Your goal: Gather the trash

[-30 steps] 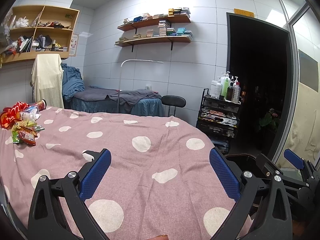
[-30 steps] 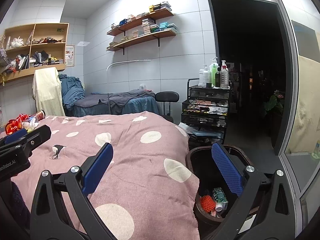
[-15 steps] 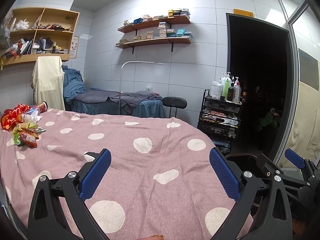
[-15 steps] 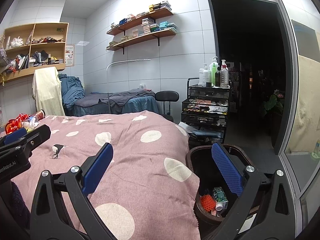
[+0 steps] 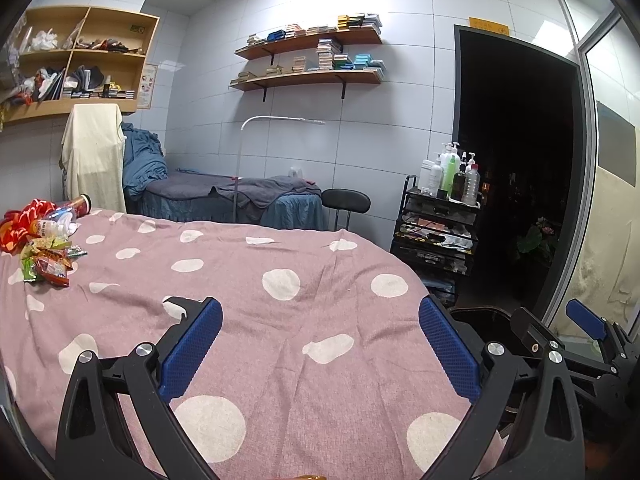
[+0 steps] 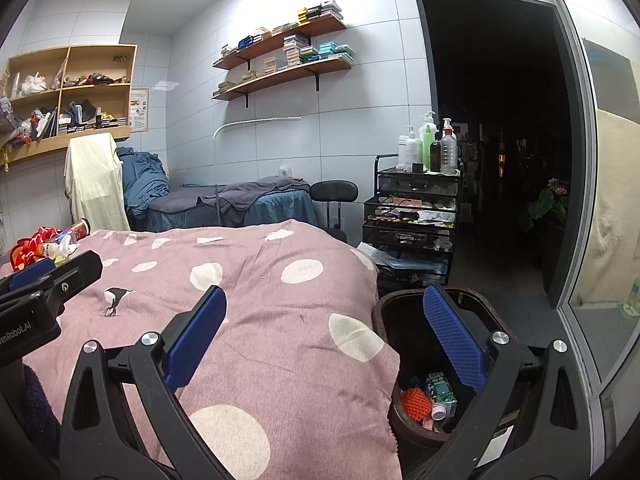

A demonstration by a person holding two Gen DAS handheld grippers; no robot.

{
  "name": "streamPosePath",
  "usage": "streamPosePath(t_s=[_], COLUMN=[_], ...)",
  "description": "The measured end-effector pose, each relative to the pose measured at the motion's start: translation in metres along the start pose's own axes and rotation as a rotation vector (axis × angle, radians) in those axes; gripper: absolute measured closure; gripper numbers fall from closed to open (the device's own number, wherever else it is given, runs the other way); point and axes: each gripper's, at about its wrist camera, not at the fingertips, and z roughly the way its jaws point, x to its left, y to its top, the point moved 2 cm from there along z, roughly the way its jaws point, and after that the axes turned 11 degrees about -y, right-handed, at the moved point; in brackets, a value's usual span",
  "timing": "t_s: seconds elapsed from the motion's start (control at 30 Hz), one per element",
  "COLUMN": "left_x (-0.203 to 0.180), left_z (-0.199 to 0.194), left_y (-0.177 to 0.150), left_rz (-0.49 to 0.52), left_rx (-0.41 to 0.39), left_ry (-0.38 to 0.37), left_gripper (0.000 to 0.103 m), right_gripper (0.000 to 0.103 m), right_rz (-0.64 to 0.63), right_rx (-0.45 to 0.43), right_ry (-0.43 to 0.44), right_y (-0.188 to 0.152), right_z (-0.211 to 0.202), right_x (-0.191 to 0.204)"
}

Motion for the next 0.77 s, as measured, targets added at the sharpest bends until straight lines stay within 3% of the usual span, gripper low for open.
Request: streamPosePath(t_s=[0.77], left_x=[0.0024], left_z=[0.0053], left_y=[-0.0038], left_rz=[0.006], left_rx=[0.02], left_ry=[0.017], left_gripper=[0.005], right_gripper=[0.005], right_rz=[0.003], right_rx=[0.026], right_ry=[-0.011], right_y=[-0.0026], right_z=[0.003], right_x=[0.0007])
